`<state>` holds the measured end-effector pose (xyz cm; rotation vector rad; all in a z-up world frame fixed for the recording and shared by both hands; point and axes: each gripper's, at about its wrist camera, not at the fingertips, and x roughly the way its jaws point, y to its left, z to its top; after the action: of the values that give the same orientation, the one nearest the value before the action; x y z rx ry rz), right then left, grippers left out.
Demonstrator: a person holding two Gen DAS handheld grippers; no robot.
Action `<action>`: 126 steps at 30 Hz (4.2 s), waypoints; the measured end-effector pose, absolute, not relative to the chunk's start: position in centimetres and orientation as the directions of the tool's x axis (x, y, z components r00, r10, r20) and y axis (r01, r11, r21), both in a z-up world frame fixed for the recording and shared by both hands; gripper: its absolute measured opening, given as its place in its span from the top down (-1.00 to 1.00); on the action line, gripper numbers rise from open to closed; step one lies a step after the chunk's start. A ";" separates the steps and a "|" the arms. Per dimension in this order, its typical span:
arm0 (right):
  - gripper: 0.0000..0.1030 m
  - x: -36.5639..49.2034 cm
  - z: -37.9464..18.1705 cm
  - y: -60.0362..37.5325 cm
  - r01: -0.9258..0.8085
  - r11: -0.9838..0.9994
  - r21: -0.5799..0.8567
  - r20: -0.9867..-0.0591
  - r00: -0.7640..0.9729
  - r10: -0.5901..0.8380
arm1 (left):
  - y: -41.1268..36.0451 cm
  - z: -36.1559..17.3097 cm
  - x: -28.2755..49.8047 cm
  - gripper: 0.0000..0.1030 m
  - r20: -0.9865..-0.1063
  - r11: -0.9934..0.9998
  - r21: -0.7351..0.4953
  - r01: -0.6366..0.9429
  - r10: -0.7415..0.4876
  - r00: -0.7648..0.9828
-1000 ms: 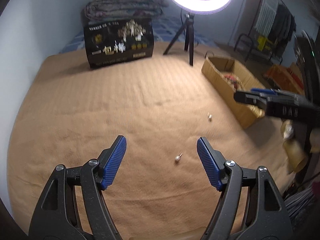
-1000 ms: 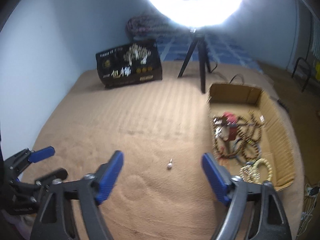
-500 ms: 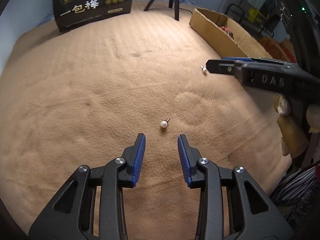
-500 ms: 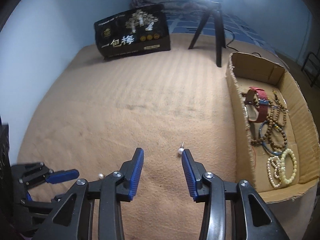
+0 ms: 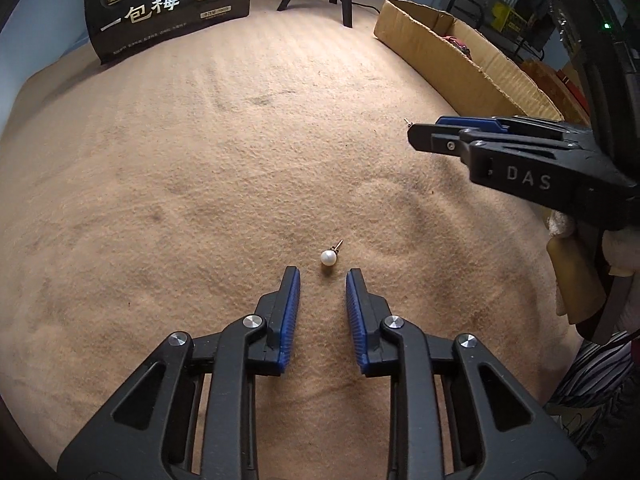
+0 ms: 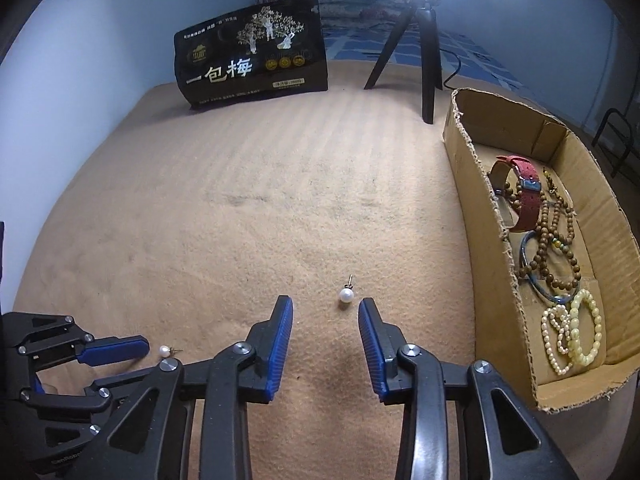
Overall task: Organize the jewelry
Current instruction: 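Close the left tool on one pearl earring while the right tool grasps the other, then carry both pearl earrings over the cardboard box, then open both tools to drop the earrings into the box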
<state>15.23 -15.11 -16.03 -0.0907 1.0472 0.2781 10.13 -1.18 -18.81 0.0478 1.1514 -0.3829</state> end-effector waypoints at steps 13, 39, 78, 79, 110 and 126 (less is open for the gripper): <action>0.43 16.6 -16.9 -14.6 -0.249 0.968 0.033 -0.873 0.465 0.149 | -1.4 -19.1 10.8 0.71 -0.897 0.926 -0.172 0.335 -0.288 0.336; 0.87 15.8 -16.1 -14.3 -0.269 0.961 0.055 -0.864 0.470 0.181 | -1.1 -18.9 10.8 0.88 -0.887 0.930 -0.171 0.325 -0.289 0.360; 0.87 13.6 -1.9 -29.2 -0.097 0.992 0.081 -0.725 0.677 0.125 | -10.8 -5.3 13.8 0.88 -0.694 0.862 -0.273 0.427 -0.484 0.534; 0.87 13.8 -1.9 -29.7 -0.087 0.993 0.082 -0.725 0.678 0.120 | -11.1 -5.3 13.9 0.88 -0.692 0.860 -0.275 0.430 -0.487 0.532; 0.86 18.4 -5.3 -34.1 -0.010 0.991 0.131 -0.771 0.628 0.108 | -18.5 -9.8 17.5 0.88 -0.741 0.851 -0.311 0.422 -0.496 0.453; -0.49 17.8 -4.8 -35.1 0.047 0.992 0.114 -0.750 0.660 0.054 | -18.7 -10.0 17.5 0.13 -0.746 0.870 -0.294 0.396 -0.468 0.473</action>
<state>17.79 -35.06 -4.77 0.1271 0.8512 0.0040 17.50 -18.66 -9.97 -0.0843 0.9391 -0.5296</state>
